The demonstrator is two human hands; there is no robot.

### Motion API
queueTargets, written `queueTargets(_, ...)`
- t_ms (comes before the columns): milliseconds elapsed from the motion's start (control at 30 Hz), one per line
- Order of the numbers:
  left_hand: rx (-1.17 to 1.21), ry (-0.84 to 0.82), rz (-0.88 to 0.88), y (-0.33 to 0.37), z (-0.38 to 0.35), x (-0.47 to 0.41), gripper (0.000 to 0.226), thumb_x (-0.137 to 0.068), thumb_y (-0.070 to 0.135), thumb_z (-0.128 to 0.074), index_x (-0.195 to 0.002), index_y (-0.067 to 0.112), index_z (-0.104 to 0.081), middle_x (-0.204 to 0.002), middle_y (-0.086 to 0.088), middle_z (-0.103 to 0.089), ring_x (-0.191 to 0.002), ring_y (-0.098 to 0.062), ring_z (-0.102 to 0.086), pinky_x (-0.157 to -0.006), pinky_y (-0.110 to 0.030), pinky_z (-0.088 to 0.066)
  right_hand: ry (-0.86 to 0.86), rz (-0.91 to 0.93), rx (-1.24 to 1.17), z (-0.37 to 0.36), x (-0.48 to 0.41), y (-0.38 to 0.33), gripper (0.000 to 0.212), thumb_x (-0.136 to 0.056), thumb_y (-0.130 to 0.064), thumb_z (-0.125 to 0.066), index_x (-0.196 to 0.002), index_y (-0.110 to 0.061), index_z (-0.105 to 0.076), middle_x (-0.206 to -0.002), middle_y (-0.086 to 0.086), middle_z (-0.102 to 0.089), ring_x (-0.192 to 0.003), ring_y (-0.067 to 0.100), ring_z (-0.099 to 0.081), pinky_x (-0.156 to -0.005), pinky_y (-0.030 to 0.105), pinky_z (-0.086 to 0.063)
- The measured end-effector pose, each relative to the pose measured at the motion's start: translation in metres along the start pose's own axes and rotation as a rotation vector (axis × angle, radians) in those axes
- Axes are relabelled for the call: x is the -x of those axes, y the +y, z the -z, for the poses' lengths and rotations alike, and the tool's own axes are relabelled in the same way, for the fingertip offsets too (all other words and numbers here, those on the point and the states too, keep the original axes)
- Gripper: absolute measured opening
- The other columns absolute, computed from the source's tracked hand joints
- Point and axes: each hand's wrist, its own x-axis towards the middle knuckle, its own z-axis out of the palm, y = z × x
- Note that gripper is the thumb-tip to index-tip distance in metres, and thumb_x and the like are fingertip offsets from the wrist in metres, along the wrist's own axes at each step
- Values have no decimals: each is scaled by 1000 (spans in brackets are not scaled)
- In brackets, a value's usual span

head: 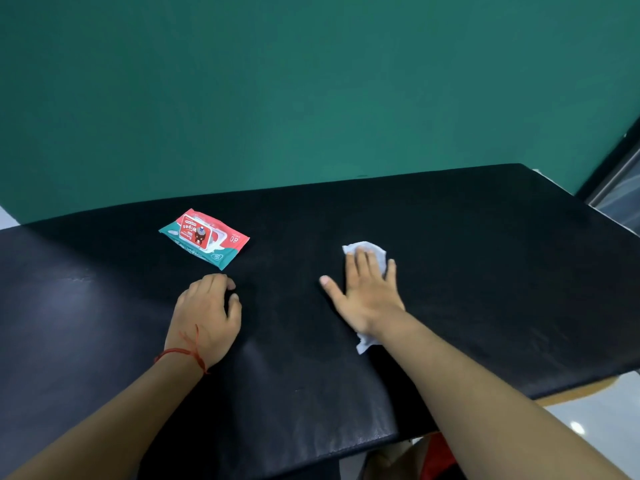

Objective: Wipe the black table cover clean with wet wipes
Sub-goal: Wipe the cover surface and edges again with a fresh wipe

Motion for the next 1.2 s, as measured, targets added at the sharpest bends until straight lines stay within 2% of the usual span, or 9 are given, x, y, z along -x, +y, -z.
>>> queueTargets(267, 0, 11, 0, -2, -1, 0, 12, -96, 21, -59, -108, 22, -59, -107, 5, -62, -100, -19, -57, -92, -41, -47, -27, 216, -39, -16, 33, -91, 104, -95, -83, 1, -169, -10, -4, -178, 8, 3, -163, 22, 15, -127, 62, 10)
queueTargets(500, 5, -8, 14, -2, 0, 0, 13, -98, 19, -56, -110, 21, -62, -110, 3, -64, -103, -22, -58, -94, -43, -46, 1, 261, -73, -18, 92, -117, 96, -101, -77, 1, -169, -10, -11, -178, 11, -4, -164, 23, 9, -128, 61, 9)
queueTargets(567, 9, -16, 22, -1, 2, 1, 15, -99, 19, -54, -112, 21, -62, -112, 2, -64, -105, -21, -58, -96, -44, -47, -9, 260, -86, -18, 106, -113, 94, -101, -77, 1, -170, -13, -7, -178, 8, -1, -164, 20, 12, -128, 60, 9)
queueTargets(700, 7, -45, 38, 0, 3, 1, 17, -101, 20, -51, -115, 20, -62, -115, 1, -64, -108, -22, -58, -99, -45, -48, -43, 296, -70, -13, 129, -90, 90, -102, -76, 0, -170, -18, 0, -178, 2, 9, -161, 13, 22, -127, 60, 12)
queueTargets(833, 9, -49, 44, 1, 4, 1, 19, -101, 19, -51, -115, 18, -63, -116, -1, -66, -108, -24, -59, -99, -45, -48, -40, 250, -52, -1, 145, -53, 86, -102, -77, -3, -170, -25, 0, -178, -5, 8, -161, 9, 20, -127, 59, 15)
queueTargets(1033, 10, -68, 51, 3, 6, 2, 22, -103, 19, -49, -118, 16, -64, -121, -3, -66, -113, -25, -60, -101, -46, -46, 20, 71, -1, 14, 147, 28, 82, -101, -78, -7, -170, -33, -3, -178, -11, 0, -163, 9, 6, -128, 59, 11)
queueTargets(1200, 9, -77, 49, 4, 7, 2, 23, -104, 20, -48, -119, 16, -64, -123, -4, -66, -115, -26, -60, -102, -47, -46, 42, -151, 63, 27, 137, 144, 88, -95, -82, 2, -170, -35, -4, -177, -15, -1, -163, 7, 5, -128, 62, 4)
